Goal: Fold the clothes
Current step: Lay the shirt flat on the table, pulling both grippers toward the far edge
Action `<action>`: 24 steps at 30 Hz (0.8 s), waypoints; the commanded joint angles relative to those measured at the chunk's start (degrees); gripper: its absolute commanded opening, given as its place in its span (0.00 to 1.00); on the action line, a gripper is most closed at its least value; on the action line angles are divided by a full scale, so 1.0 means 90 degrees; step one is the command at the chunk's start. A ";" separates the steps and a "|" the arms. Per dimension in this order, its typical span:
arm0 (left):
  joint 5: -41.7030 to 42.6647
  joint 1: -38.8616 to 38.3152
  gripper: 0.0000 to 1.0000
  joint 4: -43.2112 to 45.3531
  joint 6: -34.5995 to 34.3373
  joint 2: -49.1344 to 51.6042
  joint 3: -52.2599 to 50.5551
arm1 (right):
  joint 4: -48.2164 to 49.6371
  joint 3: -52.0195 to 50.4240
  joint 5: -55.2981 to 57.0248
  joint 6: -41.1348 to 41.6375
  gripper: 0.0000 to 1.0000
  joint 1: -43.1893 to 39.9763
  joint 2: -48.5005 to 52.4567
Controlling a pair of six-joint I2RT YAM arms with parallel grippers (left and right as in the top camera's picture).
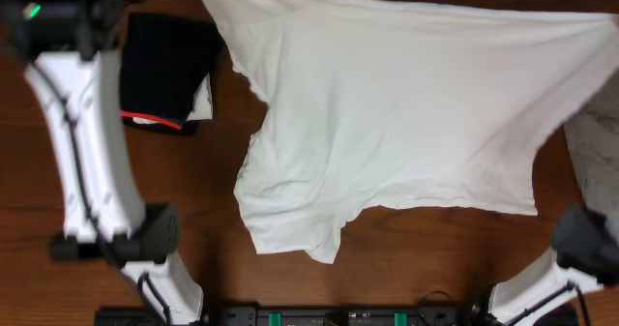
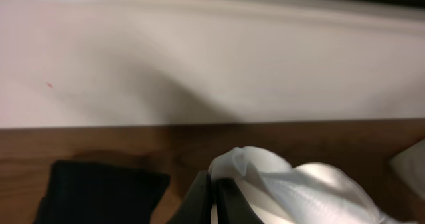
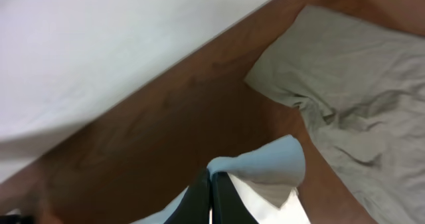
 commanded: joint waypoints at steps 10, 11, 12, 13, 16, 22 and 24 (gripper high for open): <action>-0.0032 -0.0112 0.06 0.1195 0.0316 0.2361 0.0029 | 0.1741 -0.0027 0.0039 -0.0083 0.01 0.1020 0.2455; -0.0034 -0.0119 0.06 0.1343 0.0316 0.2518 0.0029 | 0.1938 -0.0027 0.0039 -0.0083 0.01 0.1090 0.2674; -0.0034 -0.0129 0.06 0.1513 0.0316 0.2688 0.0029 | 0.2135 -0.0027 0.0039 -0.0083 0.01 0.1151 0.2897; -0.0053 -0.0143 0.06 0.1661 0.0313 0.2832 0.0029 | 0.2329 -0.0027 0.0039 -0.0083 0.01 0.1209 0.3118; -0.0053 -0.0151 0.06 0.2038 0.0313 0.3230 0.0029 | 0.2795 -0.0027 0.0041 -0.0087 0.01 0.1338 0.3694; -0.0053 -0.0153 0.06 0.2599 0.0313 0.3910 0.0027 | 0.3711 -0.0027 0.0041 -0.0282 0.14 0.1462 0.4707; -0.0053 -0.0153 0.17 0.2805 0.0316 0.4041 0.0029 | 0.3893 -0.0027 0.0041 -0.0279 0.45 0.1455 0.4860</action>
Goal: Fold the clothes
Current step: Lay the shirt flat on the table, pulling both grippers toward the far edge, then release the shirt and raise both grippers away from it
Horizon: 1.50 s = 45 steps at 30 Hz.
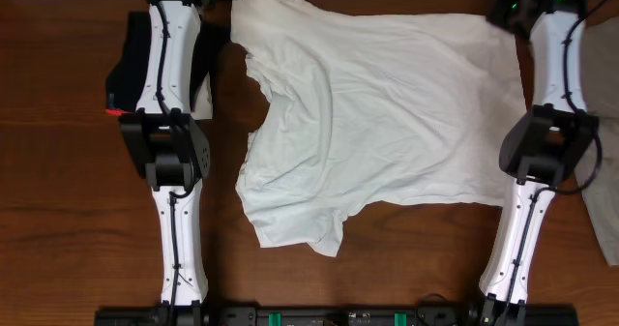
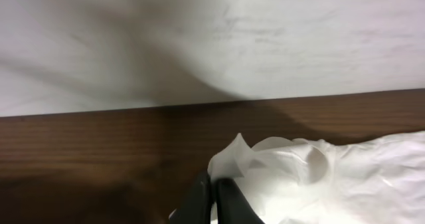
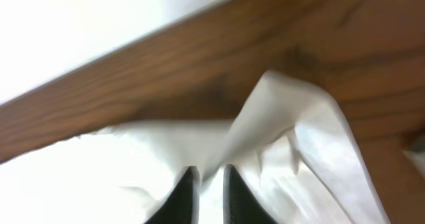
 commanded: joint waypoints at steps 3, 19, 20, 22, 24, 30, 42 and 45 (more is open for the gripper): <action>-0.0015 0.0017 0.44 0.0515 0.0010 0.0170 0.0029 | 0.0328 0.0005 0.0002 -0.0228 0.99 0.0029 0.0136; -0.0109 -0.0306 0.99 -0.1923 -0.0066 -0.2596 0.0051 | -0.1875 0.0034 0.0112 -0.0447 0.99 -0.0075 -0.2446; -0.0260 -0.0333 1.00 -0.2140 -0.0121 -0.2752 0.0051 | -0.2089 0.0034 0.0206 -0.0345 0.99 -0.0102 -0.2630; -0.0663 -0.0384 1.00 -0.2652 -0.0338 -0.3135 0.0051 | -0.2557 0.0034 0.0401 -0.0172 0.99 -0.0143 -0.3019; -0.0918 -0.0408 0.99 -0.3160 -0.0546 -0.3517 0.0051 | -0.3031 0.0034 0.0466 -0.0061 0.99 -0.0185 -0.3393; -0.0937 -0.0444 1.00 -0.4765 -0.1095 -0.4578 0.0051 | -0.4483 0.0034 0.0471 -0.0131 0.99 -0.0228 -0.4352; -0.1399 -0.0690 0.92 -0.6523 -0.1309 -0.4804 -0.1195 | -0.5224 -0.0639 0.0410 -0.0430 0.99 -0.0216 -0.4988; -0.1411 -0.0690 0.80 -0.6147 -0.1307 -0.4804 -0.2232 | -0.5224 -0.1100 0.0413 -0.0430 0.99 -0.0216 -0.4988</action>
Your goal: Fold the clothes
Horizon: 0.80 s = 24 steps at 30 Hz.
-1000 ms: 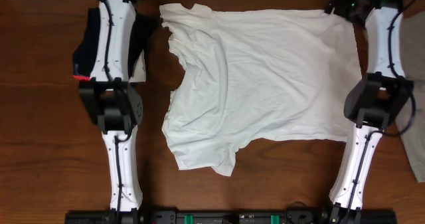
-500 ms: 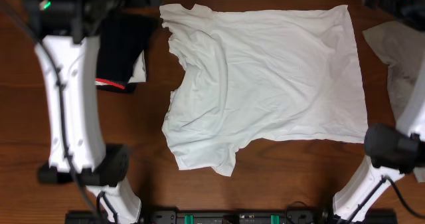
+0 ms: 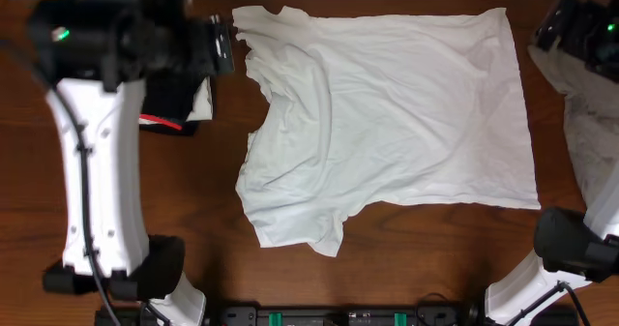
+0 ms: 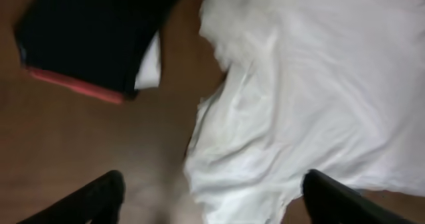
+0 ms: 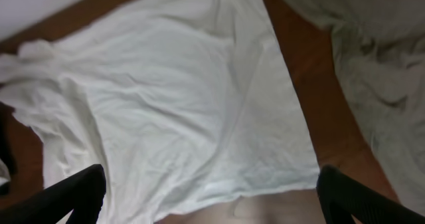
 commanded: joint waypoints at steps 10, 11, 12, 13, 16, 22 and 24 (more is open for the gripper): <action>-0.0165 -0.0017 0.06 0.2594 -0.0049 0.0119 -0.3857 | -0.0019 -0.1744 0.0015 -0.0090 0.99 -0.0015 0.0022; -0.0124 -0.0017 0.06 0.2858 -0.0049 0.0119 -0.4087 | -0.0017 -0.1875 0.0015 -0.0090 0.99 -0.0015 0.0022; -0.0063 -0.0017 0.06 0.3135 -0.0046 0.0119 -0.4325 | -0.0017 -0.1984 0.0012 -0.0090 0.99 -0.0015 0.0022; 0.0002 -0.0017 0.06 0.3395 -0.0046 0.0119 -0.4556 | -0.0017 -0.2079 0.0015 -0.0090 0.99 -0.0015 0.0022; 0.0092 -0.0015 0.06 0.4165 -0.0046 0.0119 -0.5248 | -0.0005 -0.2344 0.0044 -0.0092 0.99 -0.0015 0.0022; 0.0386 -0.0015 0.06 0.5195 -0.0046 0.0119 -0.5986 | -0.0002 -0.2460 0.0044 -0.0092 0.99 -0.0015 0.0022; 0.0425 -0.0017 0.06 0.5459 -0.0046 0.0119 -0.6137 | -0.0002 -0.2460 0.0044 -0.0092 0.99 -0.0015 0.0022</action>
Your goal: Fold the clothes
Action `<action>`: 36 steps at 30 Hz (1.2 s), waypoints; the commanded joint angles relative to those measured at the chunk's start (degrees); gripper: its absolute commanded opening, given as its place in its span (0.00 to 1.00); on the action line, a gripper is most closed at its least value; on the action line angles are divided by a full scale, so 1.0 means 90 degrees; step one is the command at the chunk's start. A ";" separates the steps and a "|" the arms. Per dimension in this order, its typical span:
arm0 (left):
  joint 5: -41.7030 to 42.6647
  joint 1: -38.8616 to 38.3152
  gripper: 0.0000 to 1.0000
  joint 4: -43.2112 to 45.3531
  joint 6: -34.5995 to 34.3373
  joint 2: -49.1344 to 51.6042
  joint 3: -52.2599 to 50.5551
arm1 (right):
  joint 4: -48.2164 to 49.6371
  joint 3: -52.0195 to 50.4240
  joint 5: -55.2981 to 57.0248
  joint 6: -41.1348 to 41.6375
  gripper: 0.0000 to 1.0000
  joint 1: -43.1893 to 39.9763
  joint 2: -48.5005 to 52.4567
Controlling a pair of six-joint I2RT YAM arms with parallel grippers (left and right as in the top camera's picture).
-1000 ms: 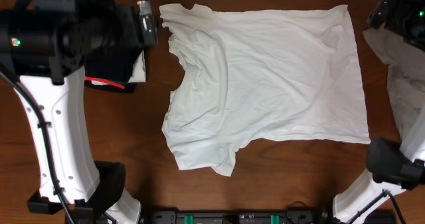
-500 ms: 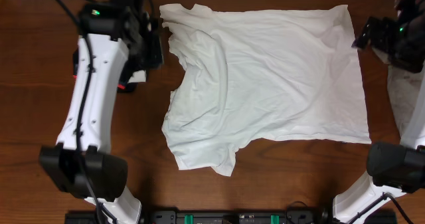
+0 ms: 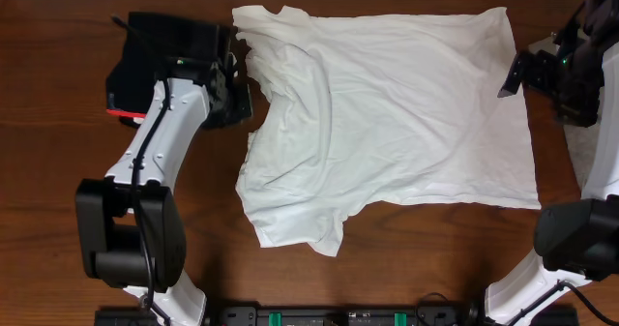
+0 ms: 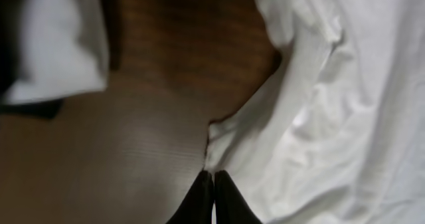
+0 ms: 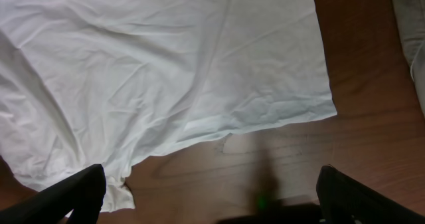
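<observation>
A white T-shirt (image 3: 387, 113) lies spread flat across the middle of the wooden table. My left gripper (image 3: 239, 102) is low at its left edge, by the notch under the sleeve. In the left wrist view the black fingers (image 4: 211, 184) are pressed together, with the shirt's edge (image 4: 219, 141) pinched at their tips. My right gripper (image 3: 537, 74) hangs above the shirt's right side. It is open wide, its fingers (image 5: 73, 197) at the frame's lower corners with nothing between them. The shirt's lower right corner (image 5: 312, 98) lies below it.
A folded black garment (image 3: 160, 50) with a red stripe and a white piece lies at the far left, just beyond the left gripper. A grey cloth (image 3: 602, 142) lies at the table's right edge. Bare wood (image 3: 435, 258) runs along the front.
My left gripper was open and high over the shirt's left side. Now it is down at the left edge and shut on it. My right gripper stays open and has shifted over the shirt's right side.
Both grippers first held the shirt's far corners, with the cloth stretched and lifted. Then the shirt lay flat, with the grippers still at its far corners. Later both were open and raised, and the shirt was spread out. Now the left grips the left edge.
</observation>
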 commanded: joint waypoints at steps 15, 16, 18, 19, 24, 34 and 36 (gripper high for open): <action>0.0148 -0.0012 0.06 0.1149 0.0032 0.0452 -0.0610 | -0.0005 -0.0022 0.0039 -0.0087 0.99 -0.0015 0.0000; 0.0148 -0.0012 0.06 0.1192 0.0032 0.0532 -0.0610 | -0.0005 -0.0024 0.0039 -0.0087 0.99 -0.0015 0.0000; 0.0151 -0.0012 0.06 0.1268 0.0027 0.0690 -0.0610 | -0.0005 -0.0024 0.0041 -0.0085 0.99 -0.0015 0.0000; 0.0151 -0.0012 0.06 0.1309 0.0002 0.0782 -0.0610 | -0.0005 -0.0022 0.0041 -0.0087 0.99 -0.0015 0.0000; 0.0301 -0.0012 0.06 0.1355 -0.0136 0.0889 -0.0607 | -0.0005 -0.0024 0.0041 -0.0087 0.99 -0.0015 0.0000; 0.1200 -0.0012 0.06 0.1474 -0.0134 0.0879 -0.0602 | -0.0005 -0.0022 0.0041 -0.0087 0.99 -0.0015 0.0000; 0.1197 -0.0015 0.06 0.1472 -0.0134 0.0882 -0.0602 | -0.0005 -0.0022 0.0041 -0.0087 0.99 -0.0015 0.0000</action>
